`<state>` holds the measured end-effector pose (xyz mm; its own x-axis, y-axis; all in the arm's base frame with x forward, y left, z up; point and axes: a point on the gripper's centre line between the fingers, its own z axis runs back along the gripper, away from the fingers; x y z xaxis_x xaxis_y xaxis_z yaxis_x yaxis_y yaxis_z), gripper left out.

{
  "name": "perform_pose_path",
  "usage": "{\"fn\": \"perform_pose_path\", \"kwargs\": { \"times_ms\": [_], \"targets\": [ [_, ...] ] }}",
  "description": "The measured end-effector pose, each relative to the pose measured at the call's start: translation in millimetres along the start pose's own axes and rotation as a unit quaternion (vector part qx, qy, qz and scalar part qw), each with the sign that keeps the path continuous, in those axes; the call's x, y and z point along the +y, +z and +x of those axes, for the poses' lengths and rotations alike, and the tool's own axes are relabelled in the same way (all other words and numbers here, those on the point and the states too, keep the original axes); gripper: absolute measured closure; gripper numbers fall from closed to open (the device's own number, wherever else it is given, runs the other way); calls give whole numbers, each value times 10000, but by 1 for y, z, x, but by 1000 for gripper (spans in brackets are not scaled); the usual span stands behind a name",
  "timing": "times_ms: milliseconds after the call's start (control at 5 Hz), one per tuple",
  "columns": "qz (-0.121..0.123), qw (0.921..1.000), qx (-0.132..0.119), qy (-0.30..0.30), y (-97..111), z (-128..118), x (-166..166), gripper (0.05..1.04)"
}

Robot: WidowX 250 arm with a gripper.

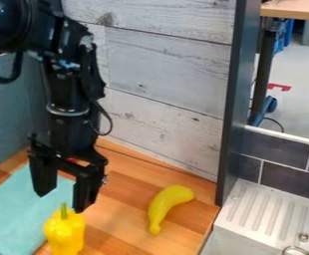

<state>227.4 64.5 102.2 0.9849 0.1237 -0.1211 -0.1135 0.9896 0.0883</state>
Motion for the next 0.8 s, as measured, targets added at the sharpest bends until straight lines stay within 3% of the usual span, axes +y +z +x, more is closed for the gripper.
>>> {"fn": "perform_pose_path", "kwargs": {
  "times_ms": [800],
  "targets": [
    [-210, 9991, -137, 348, -41, 8, 11, 83]
  ]
}}
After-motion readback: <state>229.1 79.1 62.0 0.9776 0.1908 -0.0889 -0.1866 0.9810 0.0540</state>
